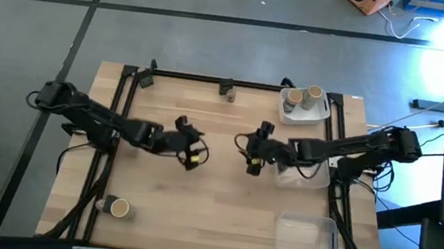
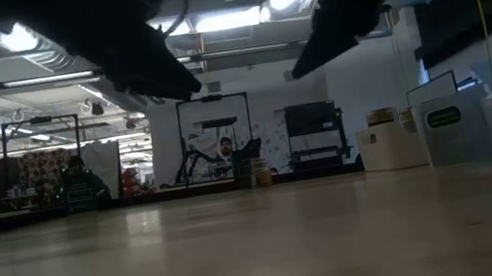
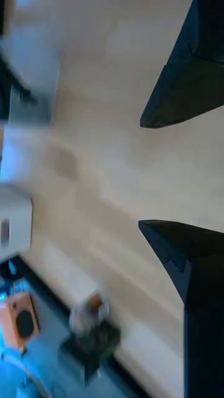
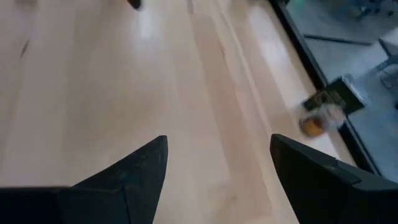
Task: Sort spices by type
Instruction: Put the top right black seasoning container into the top transparent bin
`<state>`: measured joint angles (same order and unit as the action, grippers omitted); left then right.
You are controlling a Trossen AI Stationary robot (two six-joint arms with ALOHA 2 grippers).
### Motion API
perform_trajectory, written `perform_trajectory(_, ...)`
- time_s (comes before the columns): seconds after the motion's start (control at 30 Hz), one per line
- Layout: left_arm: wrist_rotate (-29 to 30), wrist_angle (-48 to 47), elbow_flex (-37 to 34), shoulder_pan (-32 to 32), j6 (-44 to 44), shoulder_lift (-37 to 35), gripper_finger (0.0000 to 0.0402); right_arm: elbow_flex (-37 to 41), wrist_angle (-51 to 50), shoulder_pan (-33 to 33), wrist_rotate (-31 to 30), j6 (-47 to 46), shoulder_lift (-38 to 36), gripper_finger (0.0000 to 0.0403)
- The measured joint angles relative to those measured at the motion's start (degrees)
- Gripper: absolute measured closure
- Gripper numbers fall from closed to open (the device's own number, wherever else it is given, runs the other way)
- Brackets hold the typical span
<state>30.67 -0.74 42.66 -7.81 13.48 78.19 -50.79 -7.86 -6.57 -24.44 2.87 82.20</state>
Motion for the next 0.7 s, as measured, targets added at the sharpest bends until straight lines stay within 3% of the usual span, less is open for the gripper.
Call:
perform_trajectory(0.3, -5.0, 0.6, 1.8, 14.5, -4.0, -0.2, 0.0164, -0.1, -1.3, 6.3, 4.7, 7.8, 0.2, 0.0121)
perform_trajectory(0.5, -19.1, 5.4, 1.8, 25.6, -6.9, 0.6, 0.0164, -0.1, -2.1, 9.9, 7.3, 12.3, 0.5, 0.0121)
perform_trajectory(0.7, -27.4, 11.8, 1.8, 34.5, -9.0, 3.7, 0.0164, -0.1, -2.1, 14.2, 14.2, 13.8, 0.5, 0.0121)
